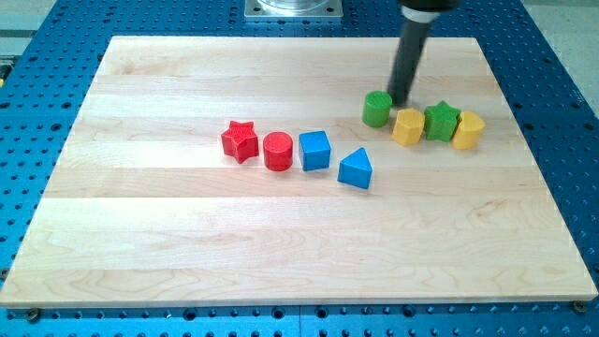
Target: Push the cube into the red circle
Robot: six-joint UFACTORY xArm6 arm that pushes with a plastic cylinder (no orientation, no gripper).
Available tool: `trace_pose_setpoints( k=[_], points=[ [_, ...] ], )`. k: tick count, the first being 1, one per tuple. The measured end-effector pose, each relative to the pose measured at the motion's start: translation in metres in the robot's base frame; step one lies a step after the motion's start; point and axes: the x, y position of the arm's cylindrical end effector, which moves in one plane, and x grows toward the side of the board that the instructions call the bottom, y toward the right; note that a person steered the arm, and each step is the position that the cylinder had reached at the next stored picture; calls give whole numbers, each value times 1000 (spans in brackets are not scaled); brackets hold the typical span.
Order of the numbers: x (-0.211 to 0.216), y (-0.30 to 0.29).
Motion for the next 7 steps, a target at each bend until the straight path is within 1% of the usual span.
trace_pose_setpoints(
  k=[1,2,3,4,5,6,7],
  points=[
    [36,-28],
    [68,0],
    [67,-47],
    [78,-56],
    [80,-56],
    [107,-58],
    [113,-68]
  ],
)
